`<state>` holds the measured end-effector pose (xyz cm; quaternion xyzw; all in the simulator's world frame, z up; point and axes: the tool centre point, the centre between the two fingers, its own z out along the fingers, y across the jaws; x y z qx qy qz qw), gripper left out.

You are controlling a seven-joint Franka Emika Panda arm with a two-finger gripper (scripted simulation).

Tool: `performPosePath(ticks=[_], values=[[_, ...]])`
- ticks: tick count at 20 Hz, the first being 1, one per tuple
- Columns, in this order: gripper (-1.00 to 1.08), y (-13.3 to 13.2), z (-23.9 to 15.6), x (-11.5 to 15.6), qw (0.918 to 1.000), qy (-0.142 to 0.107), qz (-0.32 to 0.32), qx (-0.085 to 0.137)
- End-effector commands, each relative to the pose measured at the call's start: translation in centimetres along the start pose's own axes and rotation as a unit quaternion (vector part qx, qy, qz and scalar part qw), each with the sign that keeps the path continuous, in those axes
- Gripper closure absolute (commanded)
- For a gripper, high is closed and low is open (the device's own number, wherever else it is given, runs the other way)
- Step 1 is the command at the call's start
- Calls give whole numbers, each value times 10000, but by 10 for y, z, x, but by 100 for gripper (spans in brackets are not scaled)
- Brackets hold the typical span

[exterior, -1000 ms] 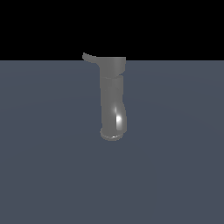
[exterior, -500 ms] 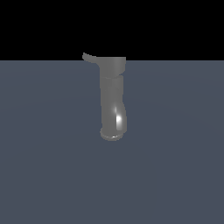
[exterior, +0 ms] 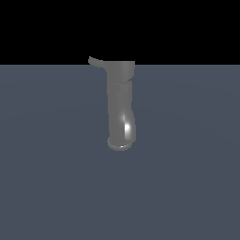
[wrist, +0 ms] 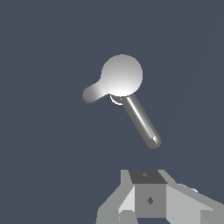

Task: Turn on the faucet by rotating a designated handle.

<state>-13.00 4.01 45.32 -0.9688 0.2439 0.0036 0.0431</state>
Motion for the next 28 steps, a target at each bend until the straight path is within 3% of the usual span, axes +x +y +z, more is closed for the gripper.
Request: performPosePath(ticks=[1, 8, 14, 21, 28], values=[[108, -7, 8, 10, 9995, -32, 329, 17], [108, -25, 32, 35, 9922, -94, 1239, 15], [108, -39, 56, 56, 9794, -110, 2018, -25], [108, -55, 85, 79, 9566, -70, 2911, -100], [108, -69, 115, 100, 9260, 39, 3771, -186]])
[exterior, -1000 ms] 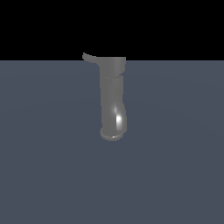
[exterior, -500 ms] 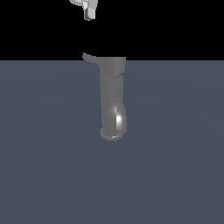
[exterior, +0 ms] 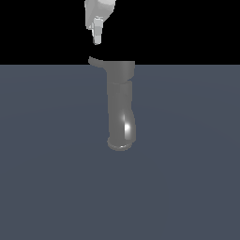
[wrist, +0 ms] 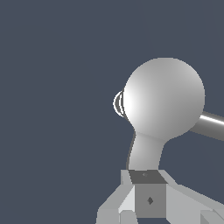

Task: Turn on the faucet by rotating a designated handle.

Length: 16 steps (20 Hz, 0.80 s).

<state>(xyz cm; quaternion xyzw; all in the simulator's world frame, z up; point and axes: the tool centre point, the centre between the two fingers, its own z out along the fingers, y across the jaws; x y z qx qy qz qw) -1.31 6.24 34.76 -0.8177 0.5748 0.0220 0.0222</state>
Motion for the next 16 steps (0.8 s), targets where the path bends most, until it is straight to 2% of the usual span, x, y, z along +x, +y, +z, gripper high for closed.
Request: performPosePath(ticks=[1, 8, 16], values=[[108, -9, 11, 2, 9994, 52, 331, -11], [108, -28, 35, 6, 9945, 197, 1033, -20], [108, -38, 49, 8, 9892, 299, 1438, -11]])
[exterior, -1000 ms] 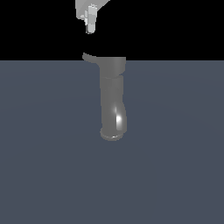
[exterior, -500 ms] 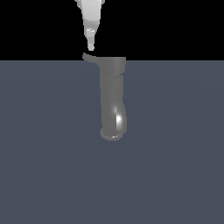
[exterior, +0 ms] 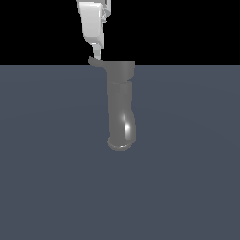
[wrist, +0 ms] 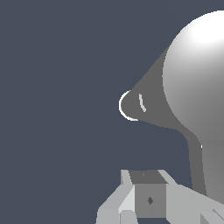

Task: Turn on the faucet by rotating a designated handle.

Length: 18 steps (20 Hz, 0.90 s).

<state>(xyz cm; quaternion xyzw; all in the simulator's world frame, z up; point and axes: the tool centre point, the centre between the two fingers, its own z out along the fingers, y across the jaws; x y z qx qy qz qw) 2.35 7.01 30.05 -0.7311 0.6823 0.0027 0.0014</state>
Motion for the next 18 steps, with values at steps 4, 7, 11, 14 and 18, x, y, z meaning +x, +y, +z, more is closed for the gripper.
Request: performPosePath(ticks=[4, 7, 11, 14, 18], values=[[108, -3, 3, 0, 9999, 29, 112, 8], [108, -3, 3, 0, 9999, 29, 112, 8], [108, 5, 4, -3, 9999, 28, 107, 7], [108, 13, 4, -5, 9999, 28, 107, 7], [108, 24, 4, -9, 9999, 28, 107, 7]])
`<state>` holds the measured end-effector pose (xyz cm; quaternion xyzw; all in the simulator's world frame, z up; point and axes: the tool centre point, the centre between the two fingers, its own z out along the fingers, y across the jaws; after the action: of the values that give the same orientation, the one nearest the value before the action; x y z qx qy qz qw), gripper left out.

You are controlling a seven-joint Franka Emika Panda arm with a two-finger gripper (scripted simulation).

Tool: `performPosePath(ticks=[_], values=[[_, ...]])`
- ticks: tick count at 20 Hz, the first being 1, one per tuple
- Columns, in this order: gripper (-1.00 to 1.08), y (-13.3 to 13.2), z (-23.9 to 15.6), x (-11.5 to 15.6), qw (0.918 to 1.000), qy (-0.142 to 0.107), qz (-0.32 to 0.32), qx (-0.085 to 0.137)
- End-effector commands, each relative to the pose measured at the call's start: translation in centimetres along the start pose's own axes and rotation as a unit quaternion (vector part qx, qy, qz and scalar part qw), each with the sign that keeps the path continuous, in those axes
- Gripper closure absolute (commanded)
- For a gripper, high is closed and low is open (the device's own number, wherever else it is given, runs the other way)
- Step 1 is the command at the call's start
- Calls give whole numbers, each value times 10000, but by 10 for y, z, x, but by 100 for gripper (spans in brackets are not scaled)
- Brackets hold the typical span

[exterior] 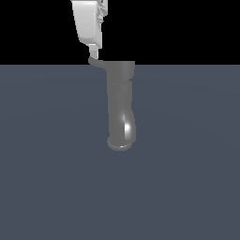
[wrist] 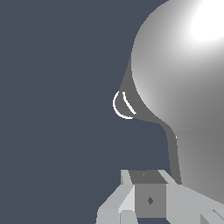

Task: Turn on the faucet by rotating a designated handle.

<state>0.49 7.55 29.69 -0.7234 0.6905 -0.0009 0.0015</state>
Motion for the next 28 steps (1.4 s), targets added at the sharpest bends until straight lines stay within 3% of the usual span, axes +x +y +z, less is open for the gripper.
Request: performPosePath(ticks=[1, 12, 14, 28], values=[[108, 9, 0, -3, 10000, 3, -5, -19], [108, 40, 0, -11, 10000, 4, -1, -17], [108, 35, 0, -13, 10000, 10, -23, 13], [108, 76, 0, 9, 10000, 6, -9, -6]])
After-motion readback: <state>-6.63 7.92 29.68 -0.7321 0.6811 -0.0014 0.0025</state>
